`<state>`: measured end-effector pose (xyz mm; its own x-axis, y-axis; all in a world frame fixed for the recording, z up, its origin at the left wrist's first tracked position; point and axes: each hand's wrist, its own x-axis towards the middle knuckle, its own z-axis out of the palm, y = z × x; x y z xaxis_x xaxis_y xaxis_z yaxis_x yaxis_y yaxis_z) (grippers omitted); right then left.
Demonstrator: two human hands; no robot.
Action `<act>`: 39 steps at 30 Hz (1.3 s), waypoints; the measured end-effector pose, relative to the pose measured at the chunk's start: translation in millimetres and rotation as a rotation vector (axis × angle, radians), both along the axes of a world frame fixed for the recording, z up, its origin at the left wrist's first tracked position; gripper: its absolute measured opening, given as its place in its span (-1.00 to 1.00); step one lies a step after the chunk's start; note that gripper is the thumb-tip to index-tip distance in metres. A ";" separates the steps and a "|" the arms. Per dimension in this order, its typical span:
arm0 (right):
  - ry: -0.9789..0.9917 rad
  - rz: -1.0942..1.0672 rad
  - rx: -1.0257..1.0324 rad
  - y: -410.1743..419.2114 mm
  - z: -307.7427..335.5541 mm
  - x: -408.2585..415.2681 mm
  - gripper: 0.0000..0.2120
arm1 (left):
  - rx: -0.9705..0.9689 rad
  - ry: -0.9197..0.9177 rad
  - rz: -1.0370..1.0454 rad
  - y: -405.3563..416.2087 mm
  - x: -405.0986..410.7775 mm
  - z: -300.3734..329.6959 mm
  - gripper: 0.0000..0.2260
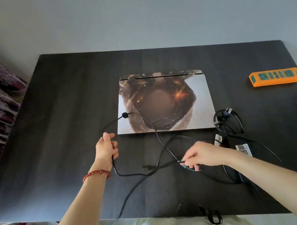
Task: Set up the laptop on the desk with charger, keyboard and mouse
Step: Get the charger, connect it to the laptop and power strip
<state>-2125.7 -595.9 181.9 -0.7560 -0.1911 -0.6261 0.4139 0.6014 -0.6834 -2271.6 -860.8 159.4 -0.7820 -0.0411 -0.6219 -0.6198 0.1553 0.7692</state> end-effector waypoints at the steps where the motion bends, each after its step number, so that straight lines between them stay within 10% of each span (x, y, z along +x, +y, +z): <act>1: -0.008 0.088 0.068 -3.8 -1.1 1.5 -0.90 | 0.019 -0.038 -0.004 -4.2 -0.2 0.9 -0.75; 6: 0.104 0.424 0.447 -29.9 -12.8 12.3 -0.68 | 0.016 -0.105 -0.024 -16.8 0.5 9.6 -0.81; 13: 0.108 0.395 0.694 -53.6 -52.0 26.9 0.16 | 0.025 -0.027 -0.042 -17.5 11.8 9.5 -0.80; 17: 0.135 0.225 0.764 -57.2 -60.0 17.0 -0.02 | 0.022 -0.015 -0.039 -14.8 19.6 5.8 -0.79; 23: 0.097 -0.049 0.636 -28.3 -52.5 9.2 -0.81 | 0.028 -0.006 -0.017 -15.2 19.7 4.0 -0.78; 33: -0.190 -0.511 -0.204 16.7 -13.2 -15.6 -0.89 | 0.024 0.157 -0.005 0.3 -2.5 24.8 -0.77; 39: 0.268 -0.393 0.224 17.1 4.3 -20.7 -0.78 | 0.009 0.266 0.011 4.6 -4.3 30.2 -0.77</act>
